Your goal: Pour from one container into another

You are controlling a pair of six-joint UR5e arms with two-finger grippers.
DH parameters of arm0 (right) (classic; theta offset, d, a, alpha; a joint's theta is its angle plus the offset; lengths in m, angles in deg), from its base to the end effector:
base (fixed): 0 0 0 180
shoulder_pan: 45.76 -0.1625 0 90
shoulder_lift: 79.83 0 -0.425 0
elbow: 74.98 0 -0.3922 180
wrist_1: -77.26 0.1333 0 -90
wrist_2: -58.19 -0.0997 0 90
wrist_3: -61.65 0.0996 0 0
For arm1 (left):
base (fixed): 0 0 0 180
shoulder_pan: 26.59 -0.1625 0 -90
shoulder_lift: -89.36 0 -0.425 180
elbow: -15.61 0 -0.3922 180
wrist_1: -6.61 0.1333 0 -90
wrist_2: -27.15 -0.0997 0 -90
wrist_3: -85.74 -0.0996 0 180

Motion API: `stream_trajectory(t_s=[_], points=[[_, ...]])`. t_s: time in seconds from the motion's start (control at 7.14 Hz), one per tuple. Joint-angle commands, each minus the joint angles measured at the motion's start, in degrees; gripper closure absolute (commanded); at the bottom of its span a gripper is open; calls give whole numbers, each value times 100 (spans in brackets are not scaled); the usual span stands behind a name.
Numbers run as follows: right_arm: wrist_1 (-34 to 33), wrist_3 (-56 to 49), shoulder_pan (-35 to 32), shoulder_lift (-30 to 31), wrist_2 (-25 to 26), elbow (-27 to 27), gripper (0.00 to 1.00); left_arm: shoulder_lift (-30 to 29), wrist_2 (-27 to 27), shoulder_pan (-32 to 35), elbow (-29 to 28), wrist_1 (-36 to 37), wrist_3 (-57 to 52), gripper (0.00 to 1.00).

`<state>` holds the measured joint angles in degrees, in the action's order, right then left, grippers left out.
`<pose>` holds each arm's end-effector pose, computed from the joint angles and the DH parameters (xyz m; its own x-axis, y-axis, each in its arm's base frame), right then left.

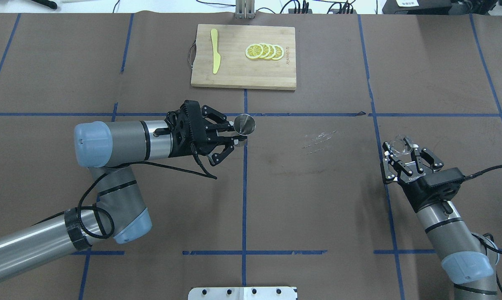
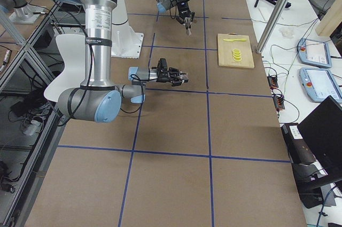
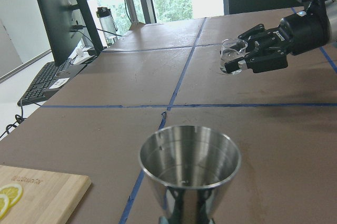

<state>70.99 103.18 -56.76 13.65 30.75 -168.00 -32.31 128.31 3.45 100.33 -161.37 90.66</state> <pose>-0.3736 -0.2985 0.4962 0.7898 -0.1979 0.5806 -0.5458 0.2052 0.8124 0.5007 -0.4213 0.2291 0.3092 0.9503 -0.0352 0.2423 -0.0429 0.9693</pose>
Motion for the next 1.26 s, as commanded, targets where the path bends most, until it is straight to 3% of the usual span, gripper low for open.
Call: stream_trajectory(t_s=[0.0, 0.28, 0.56, 1.12], points=[[-618, -22, -34, -189, -7, -426, 100, 72, 0, -7, 71, 2, 0, 100], [-1040, -22, -70, -663, 2, -427, 100, 73, -9, -16, 89, 2, 0, 100], [-1908, -31, -201, -1041, -7, -480, 100, 73, -18, -25, 80, 2, 0, 100], [-4930, -57, -246, -1551, -16, -1875, 100, 82, -35, -69, 36, 20, -9, 100]])
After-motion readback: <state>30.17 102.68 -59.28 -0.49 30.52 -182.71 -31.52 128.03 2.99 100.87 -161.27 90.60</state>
